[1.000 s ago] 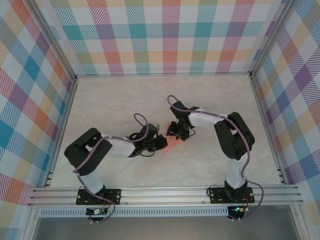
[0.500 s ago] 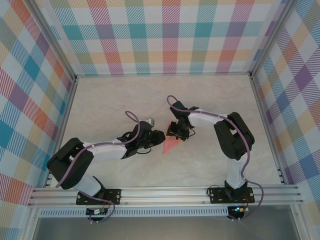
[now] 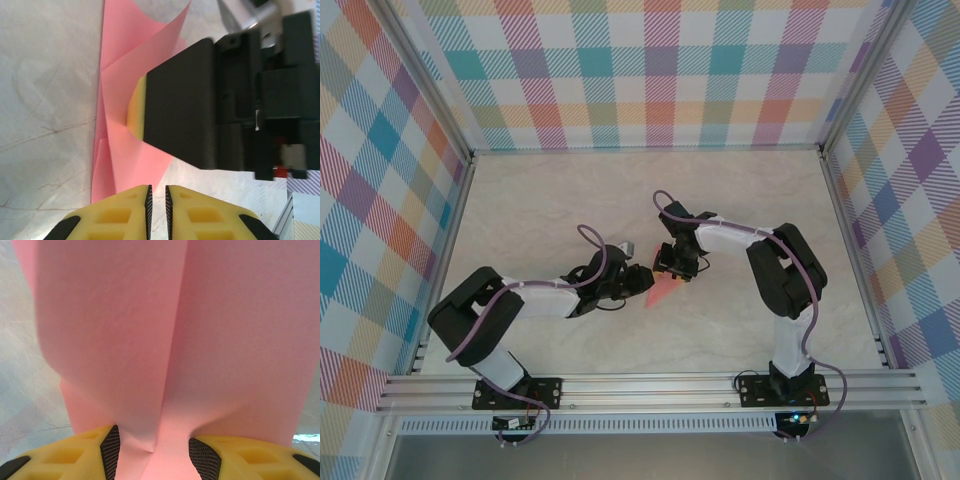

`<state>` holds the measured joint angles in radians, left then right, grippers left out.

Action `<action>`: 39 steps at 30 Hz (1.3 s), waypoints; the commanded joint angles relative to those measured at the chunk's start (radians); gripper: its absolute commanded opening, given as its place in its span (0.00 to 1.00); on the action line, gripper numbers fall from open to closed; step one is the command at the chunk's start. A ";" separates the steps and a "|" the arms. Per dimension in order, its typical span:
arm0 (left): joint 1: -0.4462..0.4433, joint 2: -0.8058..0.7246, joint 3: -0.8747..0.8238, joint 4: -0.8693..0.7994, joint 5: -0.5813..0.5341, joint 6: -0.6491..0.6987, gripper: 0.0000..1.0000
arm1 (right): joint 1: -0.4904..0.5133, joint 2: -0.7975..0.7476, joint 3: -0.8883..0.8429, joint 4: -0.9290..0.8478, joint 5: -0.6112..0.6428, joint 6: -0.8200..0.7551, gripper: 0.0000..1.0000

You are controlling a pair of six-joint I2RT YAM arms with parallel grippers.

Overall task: Fold a paper plane with a square sheet of paper (pick it up from the middle)
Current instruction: Fourth fold the wing at the center of the table.

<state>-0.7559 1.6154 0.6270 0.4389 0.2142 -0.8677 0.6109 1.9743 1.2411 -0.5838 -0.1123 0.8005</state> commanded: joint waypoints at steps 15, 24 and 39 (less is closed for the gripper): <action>-0.019 0.119 0.085 -0.047 0.005 0.014 0.15 | -0.014 0.268 -0.126 -0.065 0.247 -0.004 0.50; -0.019 0.135 0.094 -0.109 -0.023 0.021 0.13 | -0.014 0.267 -0.125 -0.065 0.249 -0.003 0.50; -0.019 0.157 0.098 -0.172 -0.048 0.016 0.03 | -0.014 0.249 -0.123 -0.068 0.237 -0.003 0.50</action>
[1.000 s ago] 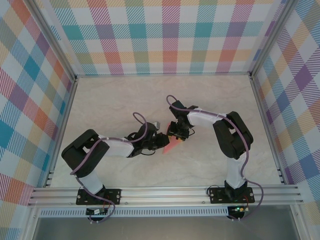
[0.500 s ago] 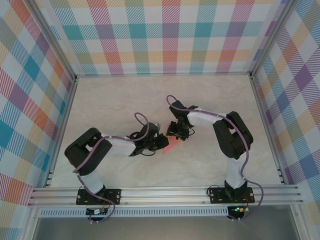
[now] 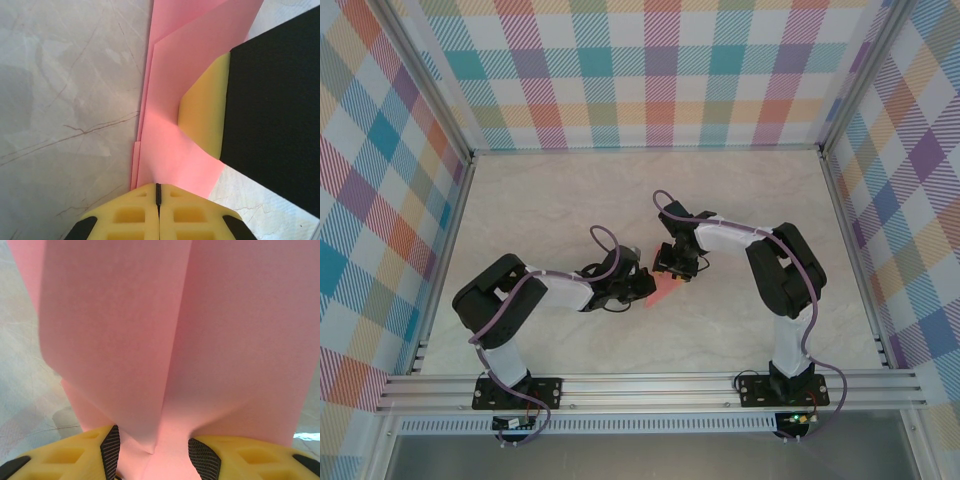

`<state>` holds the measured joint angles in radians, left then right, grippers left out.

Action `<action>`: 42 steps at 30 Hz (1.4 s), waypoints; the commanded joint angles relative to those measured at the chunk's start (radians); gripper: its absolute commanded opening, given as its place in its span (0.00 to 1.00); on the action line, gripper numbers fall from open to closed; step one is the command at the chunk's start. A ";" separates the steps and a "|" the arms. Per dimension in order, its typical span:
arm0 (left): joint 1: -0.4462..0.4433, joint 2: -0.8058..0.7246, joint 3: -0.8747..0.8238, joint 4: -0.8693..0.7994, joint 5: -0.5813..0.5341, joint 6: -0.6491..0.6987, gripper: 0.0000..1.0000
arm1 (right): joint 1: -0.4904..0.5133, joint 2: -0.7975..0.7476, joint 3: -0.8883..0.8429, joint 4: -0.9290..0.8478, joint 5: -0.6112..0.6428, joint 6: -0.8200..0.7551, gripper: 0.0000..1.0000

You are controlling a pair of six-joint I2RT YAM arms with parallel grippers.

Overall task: Fold a paper plane with a square sheet of paper (pick it up from the middle)
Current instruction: Fourth fold the wing at the center of the table.

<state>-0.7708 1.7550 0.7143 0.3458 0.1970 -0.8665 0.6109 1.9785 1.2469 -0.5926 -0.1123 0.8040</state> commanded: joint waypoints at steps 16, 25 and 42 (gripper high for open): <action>-0.016 0.027 0.000 -0.176 -0.051 0.023 0.00 | -0.053 -0.252 -0.140 0.086 0.015 -0.115 0.58; -0.017 0.033 0.010 -0.185 -0.051 0.033 0.00 | -0.074 -0.286 -0.260 0.322 -0.281 -0.240 0.22; -0.023 0.037 0.013 -0.188 -0.051 0.032 0.00 | -0.089 -0.113 -0.285 0.435 -0.384 -0.235 0.04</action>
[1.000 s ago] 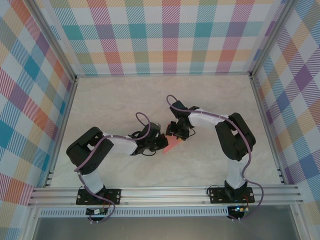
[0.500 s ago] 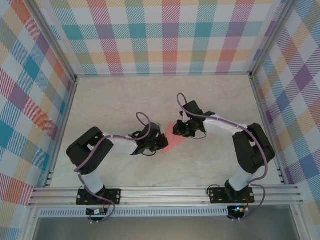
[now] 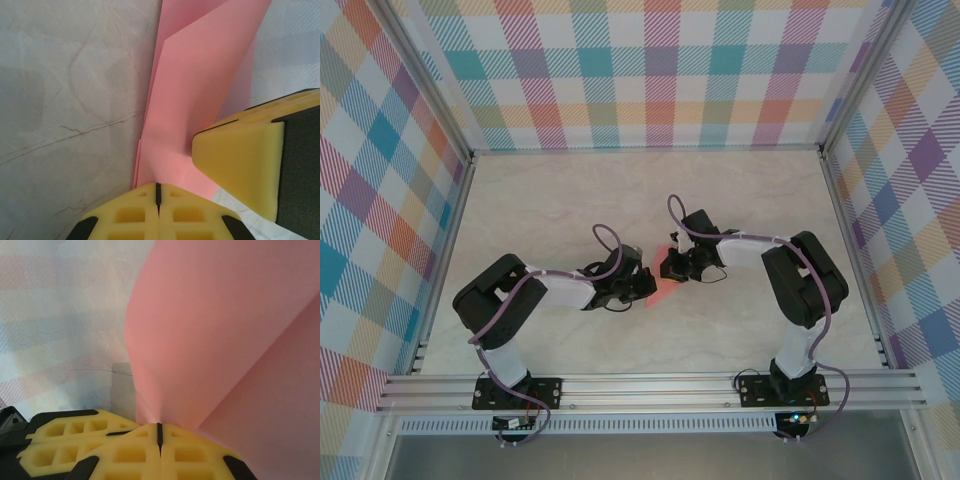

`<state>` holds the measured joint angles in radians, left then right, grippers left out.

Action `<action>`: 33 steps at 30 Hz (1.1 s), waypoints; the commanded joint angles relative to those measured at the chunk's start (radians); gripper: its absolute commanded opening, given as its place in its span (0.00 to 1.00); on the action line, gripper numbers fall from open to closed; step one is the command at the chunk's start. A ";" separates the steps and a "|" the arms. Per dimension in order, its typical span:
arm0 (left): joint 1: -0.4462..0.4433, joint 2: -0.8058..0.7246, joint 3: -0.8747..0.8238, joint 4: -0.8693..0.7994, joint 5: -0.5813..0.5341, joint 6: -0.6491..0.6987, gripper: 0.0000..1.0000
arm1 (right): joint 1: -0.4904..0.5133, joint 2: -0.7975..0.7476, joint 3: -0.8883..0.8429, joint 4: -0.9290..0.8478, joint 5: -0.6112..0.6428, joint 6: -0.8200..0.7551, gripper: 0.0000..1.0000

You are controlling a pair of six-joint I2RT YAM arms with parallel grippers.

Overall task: Fold a paper plane with a square sheet of paper (pick it up from the middle)
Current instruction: Fourth fold the wing at the center of the table.

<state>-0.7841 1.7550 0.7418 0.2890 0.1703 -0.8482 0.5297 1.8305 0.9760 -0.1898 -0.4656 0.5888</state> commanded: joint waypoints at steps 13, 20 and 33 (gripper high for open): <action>-0.013 0.030 -0.017 -0.137 -0.021 0.014 0.00 | -0.027 0.006 0.004 0.010 0.013 -0.020 0.04; -0.014 0.035 -0.016 -0.140 -0.019 0.018 0.00 | -0.064 0.082 0.020 0.039 -0.011 -0.026 0.04; -0.022 0.039 -0.014 -0.169 -0.012 0.028 0.00 | -0.122 0.121 0.095 0.025 -0.019 -0.049 0.04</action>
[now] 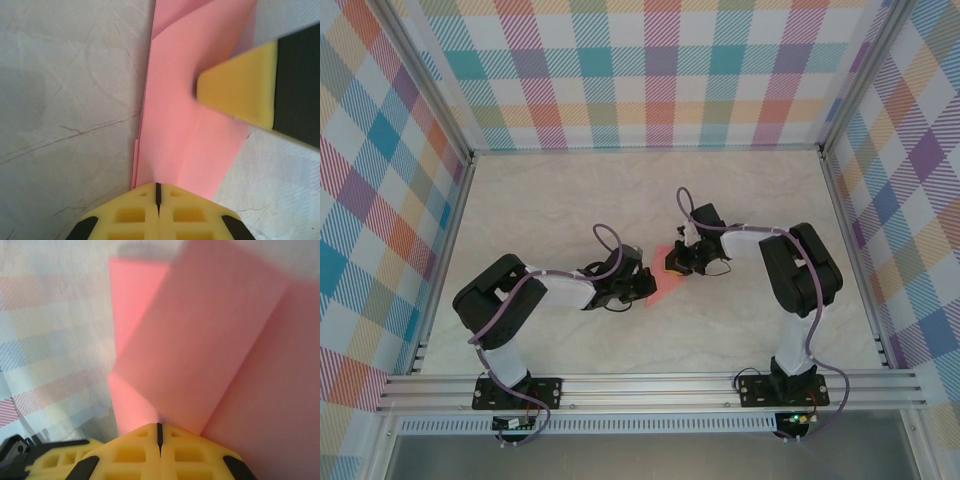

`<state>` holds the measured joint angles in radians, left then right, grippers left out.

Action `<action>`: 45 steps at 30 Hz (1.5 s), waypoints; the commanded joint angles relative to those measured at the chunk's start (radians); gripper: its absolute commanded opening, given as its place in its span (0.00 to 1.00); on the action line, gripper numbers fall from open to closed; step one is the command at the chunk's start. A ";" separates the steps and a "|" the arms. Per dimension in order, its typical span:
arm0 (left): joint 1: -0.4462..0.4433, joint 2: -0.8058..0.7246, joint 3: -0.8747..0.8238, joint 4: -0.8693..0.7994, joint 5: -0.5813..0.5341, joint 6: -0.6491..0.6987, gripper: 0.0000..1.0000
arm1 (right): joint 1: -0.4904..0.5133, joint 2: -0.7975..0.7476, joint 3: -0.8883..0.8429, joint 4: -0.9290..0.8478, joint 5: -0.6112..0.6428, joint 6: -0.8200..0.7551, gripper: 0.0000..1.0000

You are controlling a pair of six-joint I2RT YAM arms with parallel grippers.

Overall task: Fold a paper plane with a square sheet of paper (pick it up from the middle)
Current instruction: Fourth fold the wing at the center of the table.

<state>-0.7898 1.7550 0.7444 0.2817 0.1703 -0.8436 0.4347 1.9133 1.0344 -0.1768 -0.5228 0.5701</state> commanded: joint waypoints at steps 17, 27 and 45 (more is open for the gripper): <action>-0.025 0.043 -0.017 -0.178 -0.003 0.035 0.00 | -0.124 0.101 0.134 -0.022 0.064 -0.057 0.05; -0.029 0.045 -0.005 -0.180 0.004 0.040 0.00 | -0.151 0.107 0.213 -0.087 0.168 -0.076 0.06; -0.028 0.014 0.014 -0.188 -0.022 0.031 0.00 | -0.036 -0.126 -0.048 0.033 -0.051 0.039 0.09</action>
<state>-0.8021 1.7569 0.7696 0.2363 0.1471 -0.8185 0.3668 1.7859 1.0061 -0.1833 -0.4805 0.5747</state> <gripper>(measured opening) 0.049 0.089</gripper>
